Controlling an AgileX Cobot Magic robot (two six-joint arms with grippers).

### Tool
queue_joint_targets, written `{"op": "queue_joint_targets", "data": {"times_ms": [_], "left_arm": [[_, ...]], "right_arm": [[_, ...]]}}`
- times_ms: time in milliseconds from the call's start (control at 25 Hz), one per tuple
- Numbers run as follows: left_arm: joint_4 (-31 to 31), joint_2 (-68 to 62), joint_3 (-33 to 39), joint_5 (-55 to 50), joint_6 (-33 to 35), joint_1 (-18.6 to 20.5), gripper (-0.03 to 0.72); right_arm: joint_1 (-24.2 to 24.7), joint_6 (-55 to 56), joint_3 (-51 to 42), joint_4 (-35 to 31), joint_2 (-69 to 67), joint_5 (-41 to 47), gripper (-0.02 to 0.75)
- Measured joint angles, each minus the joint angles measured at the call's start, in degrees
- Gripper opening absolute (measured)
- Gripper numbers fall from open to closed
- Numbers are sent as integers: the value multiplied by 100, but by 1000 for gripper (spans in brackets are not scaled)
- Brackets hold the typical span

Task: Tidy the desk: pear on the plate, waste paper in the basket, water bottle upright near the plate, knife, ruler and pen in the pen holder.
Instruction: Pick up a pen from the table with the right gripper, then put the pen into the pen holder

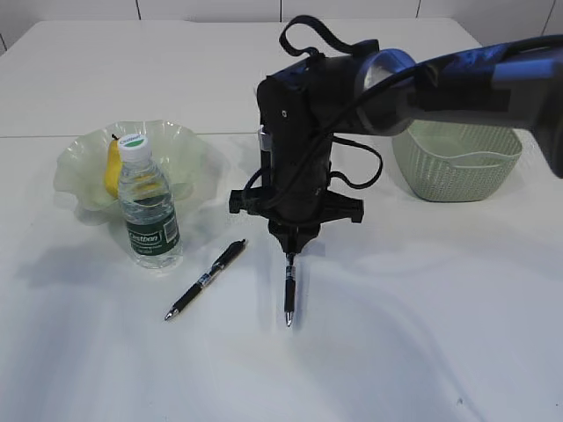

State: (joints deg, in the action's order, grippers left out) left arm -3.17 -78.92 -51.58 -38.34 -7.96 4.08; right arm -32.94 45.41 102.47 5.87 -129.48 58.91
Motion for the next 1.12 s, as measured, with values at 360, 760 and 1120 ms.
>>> {"op": "queue_joint_targets", "data": {"times_ms": [360, 760, 1120], "left_arm": [[0, 0, 0, -87, 0, 0, 474], [-11, 0, 0, -136, 0, 0, 468], [-44, 0, 0, -142, 0, 0, 461]], "right_arm": [[0, -1740, -195, 127, 525, 242, 53], [449, -2179, -3205, 233, 2441, -1363, 53], [994, -2442, -3991, 378, 3438, -3219, 53]]}}
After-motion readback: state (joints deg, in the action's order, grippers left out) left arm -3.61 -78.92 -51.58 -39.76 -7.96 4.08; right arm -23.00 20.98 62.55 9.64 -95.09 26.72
